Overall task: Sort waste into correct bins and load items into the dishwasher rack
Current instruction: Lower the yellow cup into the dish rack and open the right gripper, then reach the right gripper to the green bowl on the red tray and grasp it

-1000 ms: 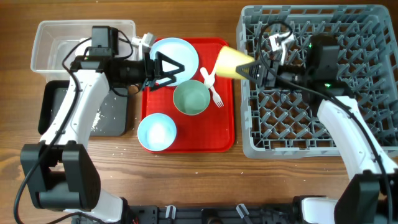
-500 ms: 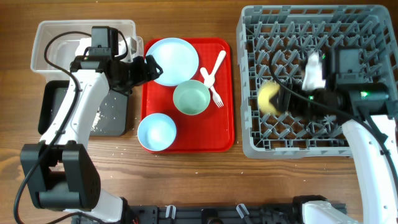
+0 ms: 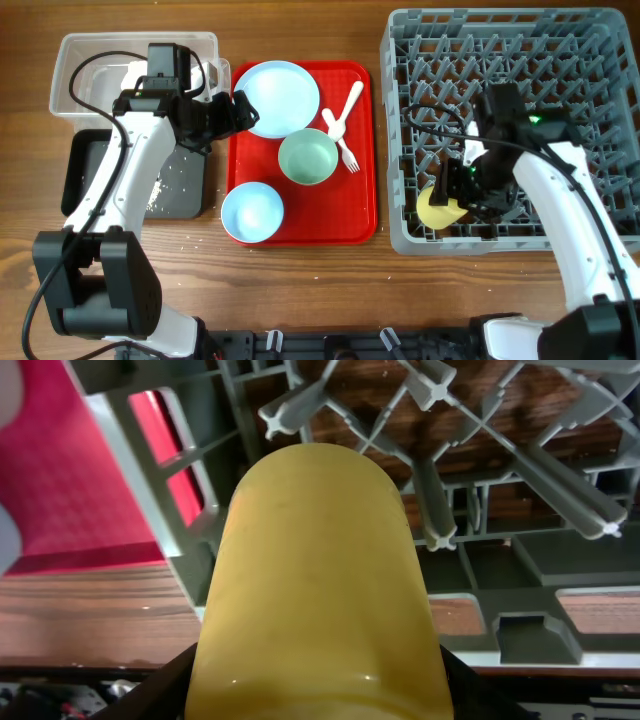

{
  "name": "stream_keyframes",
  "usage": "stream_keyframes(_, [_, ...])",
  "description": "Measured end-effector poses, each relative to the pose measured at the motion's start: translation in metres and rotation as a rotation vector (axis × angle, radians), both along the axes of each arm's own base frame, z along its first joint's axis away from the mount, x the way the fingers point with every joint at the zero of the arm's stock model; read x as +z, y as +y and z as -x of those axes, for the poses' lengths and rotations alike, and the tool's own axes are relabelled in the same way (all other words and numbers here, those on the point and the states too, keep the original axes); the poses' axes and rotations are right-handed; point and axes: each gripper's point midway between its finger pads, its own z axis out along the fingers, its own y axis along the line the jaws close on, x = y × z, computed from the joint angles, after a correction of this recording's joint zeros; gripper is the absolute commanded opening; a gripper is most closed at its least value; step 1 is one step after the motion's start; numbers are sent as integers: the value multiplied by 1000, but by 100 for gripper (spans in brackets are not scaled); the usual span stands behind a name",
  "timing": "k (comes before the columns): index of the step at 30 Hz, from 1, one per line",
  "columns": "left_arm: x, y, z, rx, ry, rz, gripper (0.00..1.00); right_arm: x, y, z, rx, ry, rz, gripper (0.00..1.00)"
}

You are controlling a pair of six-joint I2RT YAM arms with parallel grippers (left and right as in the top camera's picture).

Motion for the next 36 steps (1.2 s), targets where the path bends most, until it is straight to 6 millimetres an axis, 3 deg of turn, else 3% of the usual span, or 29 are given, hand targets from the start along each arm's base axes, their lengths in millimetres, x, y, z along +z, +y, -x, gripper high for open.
stream_keyframes(5, [0,0,1,0,4,-1,95,-14,5,-1,28,53,16,66])
stream_keyframes(9, [-1,0,2,0,11,0,96,-25,11,-4,53,83,23,75])
stream_keyframes(14, [-1,0,2,0,11,-1,94,-26,13,-15,50,41,18,78])
stream_keyframes(17, [0,1,3,2,10,-2,94,1,17,-41,50,-55,5,81])
stream_keyframes(21, [11,9,6,20,-1,-4,99,64,36,-102,59,-338,-68,80])
stream_keyframes(24, [54,30,0,71,-115,-5,100,87,67,-132,90,-495,-145,76])
stream_keyframes(26, [71,41,1,100,-160,-9,100,88,93,-139,116,-523,-182,75])
stream_keyframes(28, [81,54,3,133,-178,-12,100,74,125,-143,145,-507,-210,71])
stream_keyframes(31, [75,68,11,171,-136,-30,100,27,156,-143,156,-401,-186,66])
stream_keyframes(33, [74,78,11,196,-136,-57,100,-13,170,-141,163,-308,-162,58])
stream_keyframes(36, [73,90,10,230,-137,-83,100,-60,177,-134,157,-193,-125,46])
